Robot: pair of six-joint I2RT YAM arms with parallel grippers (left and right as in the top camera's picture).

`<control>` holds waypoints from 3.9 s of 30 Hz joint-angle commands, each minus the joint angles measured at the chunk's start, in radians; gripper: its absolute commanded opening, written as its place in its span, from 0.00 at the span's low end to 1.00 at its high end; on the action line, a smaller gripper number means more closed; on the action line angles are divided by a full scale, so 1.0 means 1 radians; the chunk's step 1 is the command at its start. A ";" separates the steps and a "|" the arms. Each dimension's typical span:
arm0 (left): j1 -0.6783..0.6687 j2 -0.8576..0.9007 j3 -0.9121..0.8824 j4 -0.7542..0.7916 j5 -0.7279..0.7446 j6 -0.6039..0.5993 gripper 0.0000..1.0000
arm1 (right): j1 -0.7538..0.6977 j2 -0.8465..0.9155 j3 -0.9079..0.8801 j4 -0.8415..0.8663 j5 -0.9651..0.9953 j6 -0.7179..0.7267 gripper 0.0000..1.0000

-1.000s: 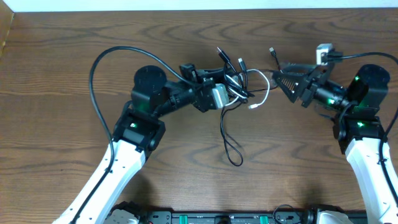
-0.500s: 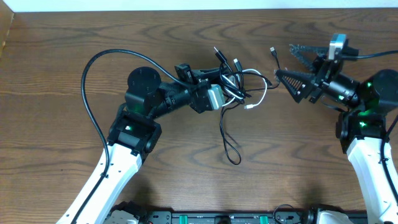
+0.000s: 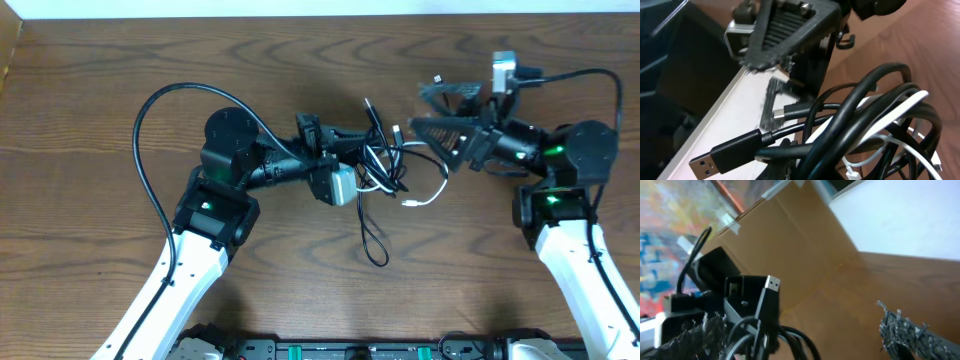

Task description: Untangle cables

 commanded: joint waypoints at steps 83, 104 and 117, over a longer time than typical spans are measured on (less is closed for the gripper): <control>0.083 -0.011 0.017 -0.029 0.002 0.021 0.07 | -0.087 0.005 0.005 -0.183 -0.067 0.031 0.57; 0.075 0.011 0.017 -0.034 0.296 0.020 0.07 | 0.033 0.005 0.005 0.003 0.029 0.136 0.88; 0.075 0.055 0.017 -0.033 0.296 0.020 0.07 | 0.156 0.023 0.005 -0.078 0.062 0.079 0.90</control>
